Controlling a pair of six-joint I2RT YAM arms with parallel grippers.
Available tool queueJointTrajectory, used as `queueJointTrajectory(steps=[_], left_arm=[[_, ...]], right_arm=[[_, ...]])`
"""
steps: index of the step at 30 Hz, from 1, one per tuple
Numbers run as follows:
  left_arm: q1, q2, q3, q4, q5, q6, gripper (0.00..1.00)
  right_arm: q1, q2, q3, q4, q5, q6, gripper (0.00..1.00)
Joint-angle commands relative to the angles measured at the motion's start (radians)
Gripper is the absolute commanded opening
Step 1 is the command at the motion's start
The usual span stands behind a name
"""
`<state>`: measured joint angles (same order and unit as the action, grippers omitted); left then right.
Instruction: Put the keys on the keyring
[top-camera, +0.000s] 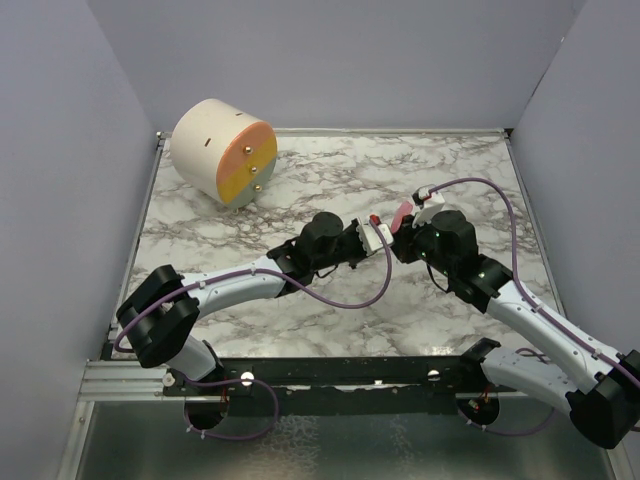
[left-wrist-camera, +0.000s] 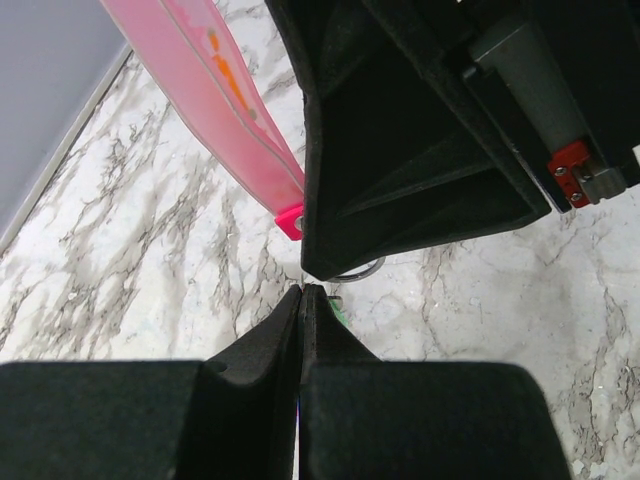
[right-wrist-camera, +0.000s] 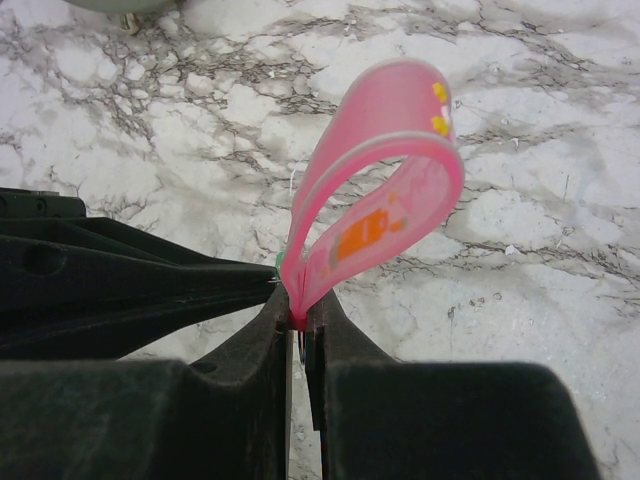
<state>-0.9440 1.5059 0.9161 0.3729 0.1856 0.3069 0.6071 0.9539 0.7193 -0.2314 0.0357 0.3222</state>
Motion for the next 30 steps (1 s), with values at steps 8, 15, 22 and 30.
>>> queueJointTrajectory(steps=[8, 15, 22, 30], left_arm=[[-0.018, -0.027, -0.012, 0.006, -0.026, 0.017, 0.00], [-0.022, -0.037, -0.022, 0.006, -0.036, 0.019, 0.00], [-0.025, -0.031, -0.013, 0.006, -0.040, 0.024, 0.00], [-0.028, -0.028, -0.006, 0.006, -0.038, 0.026, 0.00]], right_arm=[[0.002, -0.017, 0.041, -0.006, 0.002, 0.034, 0.01], [0.002, -0.026, 0.042, -0.010, 0.007, 0.041, 0.01], [0.001, -0.019, 0.042, -0.013, -0.001, 0.040, 0.01], [0.002, -0.011, 0.042, -0.009, -0.003, 0.040, 0.01]])
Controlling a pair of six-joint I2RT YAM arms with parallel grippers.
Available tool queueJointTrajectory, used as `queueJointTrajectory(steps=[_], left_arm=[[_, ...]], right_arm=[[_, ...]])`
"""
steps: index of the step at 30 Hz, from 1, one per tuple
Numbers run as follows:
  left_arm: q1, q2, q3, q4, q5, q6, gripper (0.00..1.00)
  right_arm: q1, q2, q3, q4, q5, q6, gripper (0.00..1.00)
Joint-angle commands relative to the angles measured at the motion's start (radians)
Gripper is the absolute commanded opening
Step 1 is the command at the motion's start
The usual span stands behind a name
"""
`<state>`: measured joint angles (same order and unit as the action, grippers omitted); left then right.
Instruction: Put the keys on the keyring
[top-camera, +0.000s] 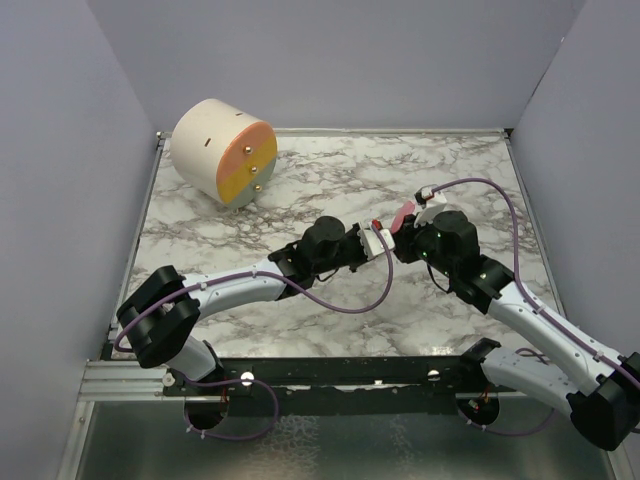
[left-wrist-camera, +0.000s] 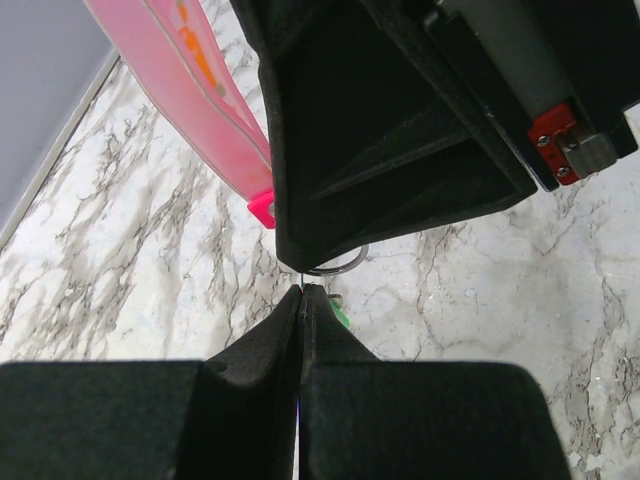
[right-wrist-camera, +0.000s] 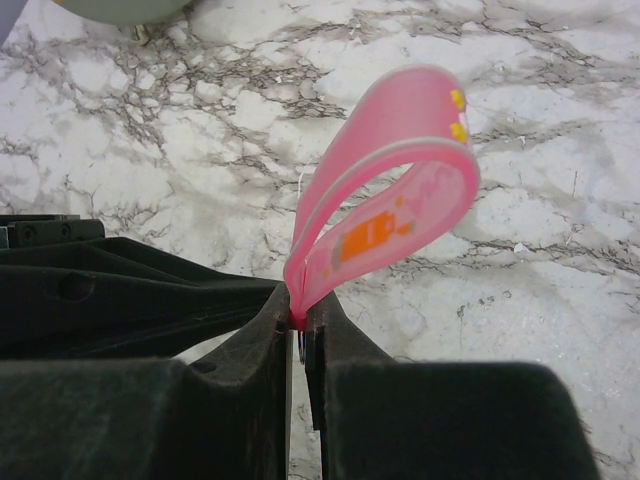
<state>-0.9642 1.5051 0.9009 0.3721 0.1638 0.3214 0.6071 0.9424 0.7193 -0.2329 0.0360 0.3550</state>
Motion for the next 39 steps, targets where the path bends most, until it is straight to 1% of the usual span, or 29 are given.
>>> queueJointTrajectory(steps=[1, 27, 39], left_arm=[[-0.008, -0.029, 0.009, 0.007, -0.015, 0.012, 0.00], [-0.033, -0.005, 0.036, -0.010, -0.027, 0.026, 0.00], [-0.034, 0.003, 0.060, -0.010, -0.032, -0.004, 0.00]], right_arm=[[0.002, 0.002, 0.042, -0.008, -0.004, 0.007, 0.01], [0.002, 0.012, 0.047, -0.014, -0.002, 0.006, 0.01], [0.002, 0.018, 0.043, -0.004, 0.007, 0.002, 0.01]])
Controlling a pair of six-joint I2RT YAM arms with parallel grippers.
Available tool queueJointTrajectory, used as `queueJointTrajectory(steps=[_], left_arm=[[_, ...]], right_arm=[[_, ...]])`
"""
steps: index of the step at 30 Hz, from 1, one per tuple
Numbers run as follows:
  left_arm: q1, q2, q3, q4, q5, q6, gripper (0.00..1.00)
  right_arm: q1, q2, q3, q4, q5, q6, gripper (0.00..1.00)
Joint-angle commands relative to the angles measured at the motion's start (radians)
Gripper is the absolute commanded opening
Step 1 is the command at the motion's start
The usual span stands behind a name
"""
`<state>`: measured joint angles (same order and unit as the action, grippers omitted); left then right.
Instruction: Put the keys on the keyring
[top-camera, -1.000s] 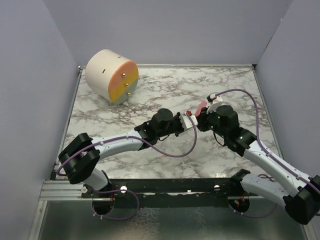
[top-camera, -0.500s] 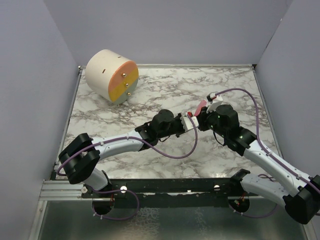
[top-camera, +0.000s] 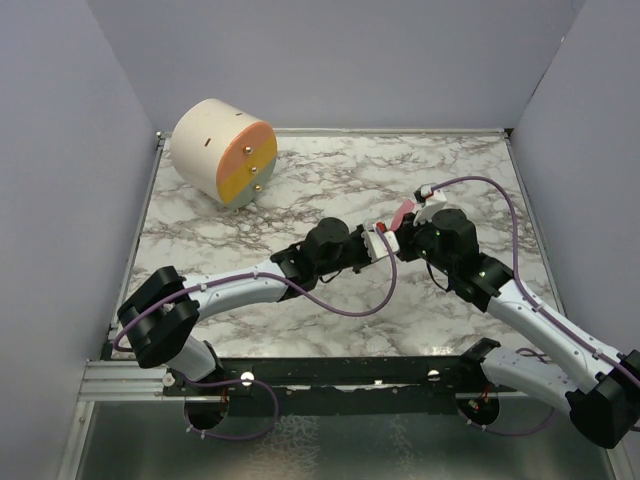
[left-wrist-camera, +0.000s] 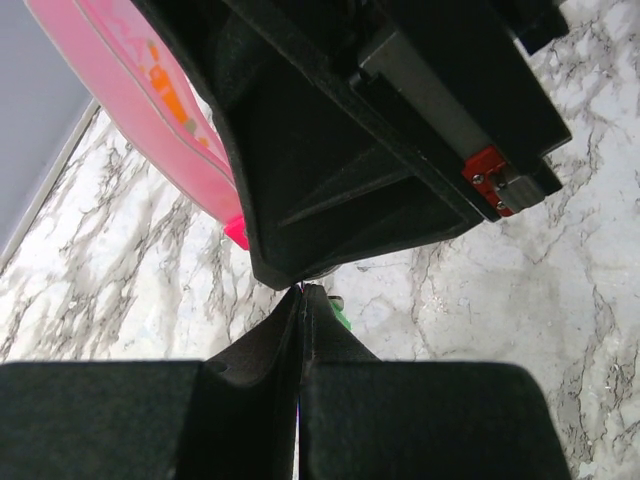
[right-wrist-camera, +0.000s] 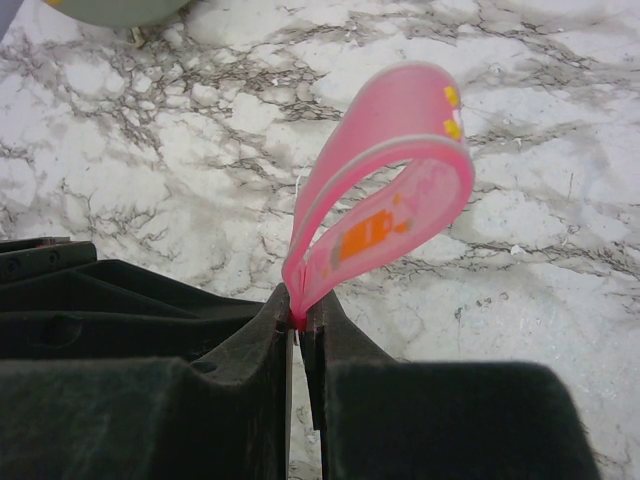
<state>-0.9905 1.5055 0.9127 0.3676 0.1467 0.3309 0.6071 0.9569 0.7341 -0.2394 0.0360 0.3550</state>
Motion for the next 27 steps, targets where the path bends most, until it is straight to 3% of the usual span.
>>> queueJointTrajectory(steps=[1, 27], left_arm=[[-0.008, 0.005, 0.050, -0.005, -0.013, -0.016, 0.00], [-0.012, 0.016, 0.058, -0.006, 0.018, -0.059, 0.00]], right_arm=[[0.002, 0.003, 0.027, 0.004, 0.008, 0.002, 0.01], [0.002, -0.023, -0.008, 0.055, 0.045, 0.042, 0.01]])
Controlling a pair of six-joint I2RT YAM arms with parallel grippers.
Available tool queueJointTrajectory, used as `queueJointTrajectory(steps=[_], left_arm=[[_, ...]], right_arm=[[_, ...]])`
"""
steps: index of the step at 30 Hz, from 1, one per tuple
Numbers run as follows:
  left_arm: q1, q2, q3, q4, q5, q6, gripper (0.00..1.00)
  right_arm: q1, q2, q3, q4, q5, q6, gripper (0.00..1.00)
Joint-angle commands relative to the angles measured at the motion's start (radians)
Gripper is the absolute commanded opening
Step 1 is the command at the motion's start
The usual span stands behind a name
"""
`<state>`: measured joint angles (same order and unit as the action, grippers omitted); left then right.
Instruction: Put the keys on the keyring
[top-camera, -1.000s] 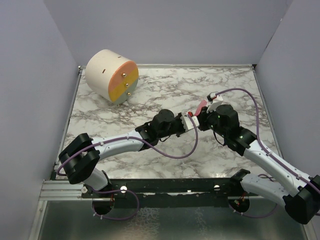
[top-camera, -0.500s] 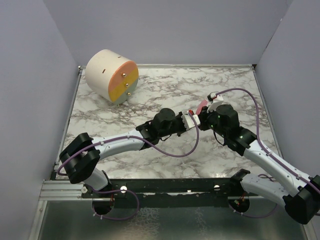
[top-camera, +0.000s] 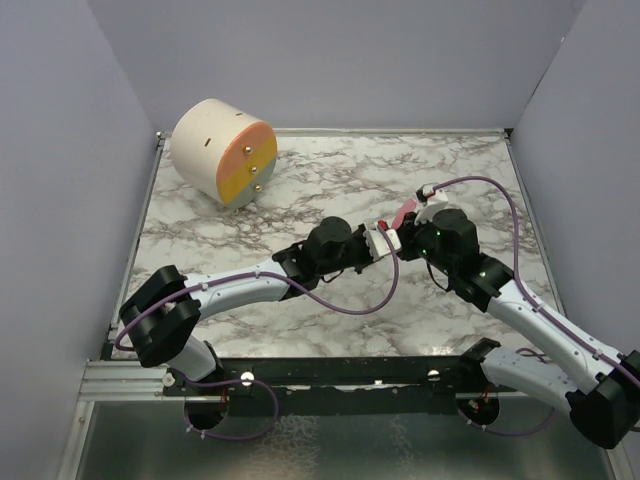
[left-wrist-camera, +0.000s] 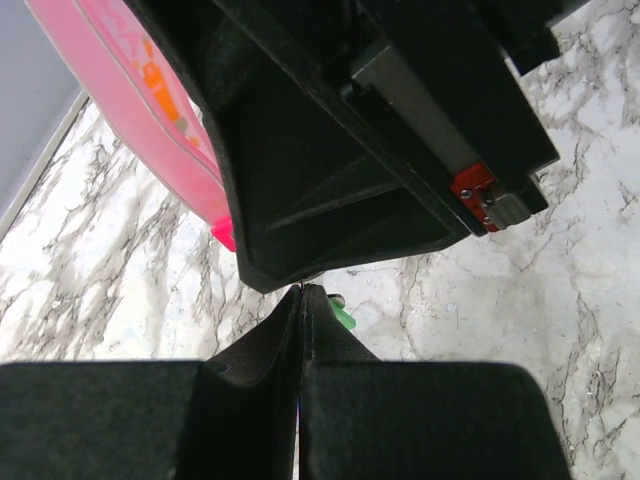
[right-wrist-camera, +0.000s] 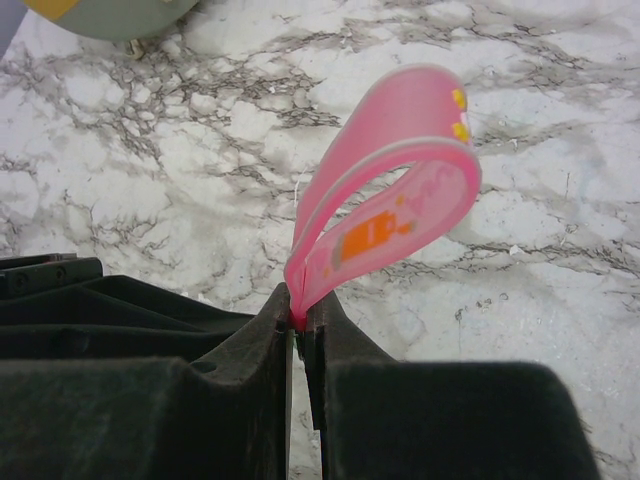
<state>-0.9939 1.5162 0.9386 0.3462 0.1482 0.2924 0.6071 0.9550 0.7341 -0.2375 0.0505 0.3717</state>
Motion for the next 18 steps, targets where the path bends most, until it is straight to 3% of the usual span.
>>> queueJointTrajectory(steps=[1, 18], left_arm=[[-0.010, 0.006, 0.033, 0.014, 0.017, -0.020, 0.00], [-0.013, -0.012, 0.038, 0.025, -0.014, -0.082, 0.00]], right_arm=[[0.002, -0.023, -0.013, 0.063, 0.032, 0.029, 0.01], [0.002, -0.070, -0.126, 0.232, 0.066, 0.076, 0.01]])
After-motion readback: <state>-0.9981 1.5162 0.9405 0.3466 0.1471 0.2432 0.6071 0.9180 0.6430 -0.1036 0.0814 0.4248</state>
